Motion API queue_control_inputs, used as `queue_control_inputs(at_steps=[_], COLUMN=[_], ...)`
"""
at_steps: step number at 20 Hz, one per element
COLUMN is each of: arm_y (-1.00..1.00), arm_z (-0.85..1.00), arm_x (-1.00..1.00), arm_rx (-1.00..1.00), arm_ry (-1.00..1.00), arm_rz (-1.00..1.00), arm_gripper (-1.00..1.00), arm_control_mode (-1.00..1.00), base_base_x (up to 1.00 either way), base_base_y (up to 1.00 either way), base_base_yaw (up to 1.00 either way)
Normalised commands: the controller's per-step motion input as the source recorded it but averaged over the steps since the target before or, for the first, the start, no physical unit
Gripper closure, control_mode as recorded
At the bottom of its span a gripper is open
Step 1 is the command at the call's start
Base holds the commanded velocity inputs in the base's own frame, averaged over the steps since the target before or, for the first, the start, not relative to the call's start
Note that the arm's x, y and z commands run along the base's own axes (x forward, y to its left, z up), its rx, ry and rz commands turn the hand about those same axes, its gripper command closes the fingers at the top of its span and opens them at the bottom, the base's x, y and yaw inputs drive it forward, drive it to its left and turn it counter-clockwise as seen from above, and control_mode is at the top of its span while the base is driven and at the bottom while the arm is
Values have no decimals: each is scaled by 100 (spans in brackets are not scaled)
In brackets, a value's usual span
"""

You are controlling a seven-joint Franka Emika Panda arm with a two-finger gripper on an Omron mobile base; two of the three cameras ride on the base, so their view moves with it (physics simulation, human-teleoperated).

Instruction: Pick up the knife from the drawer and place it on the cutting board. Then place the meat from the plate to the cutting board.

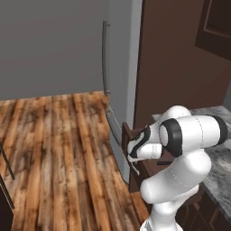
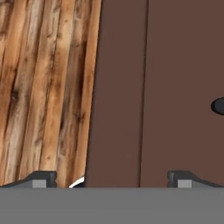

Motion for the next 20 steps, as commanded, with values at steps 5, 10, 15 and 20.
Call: queue_control_inputs(at_steps=[5,10,15,20], arm_y=[34,100,100,100], arm_z=[-14,-5,-29,-13], arm_x=[-6,-31,-18,-3], arm_rx=[0,0,2,3], arm_ry=[-2,-1,5,23], arm_rz=[1,4,10,9], arm_gripper=[-100,-100,-100,-100], arm_control_mode=[-100,-100,-100,-100], base_base_x=[0,0,0,0], base_base_y=[0,0,0,0], base_base_yaw=[0,0,0,0])
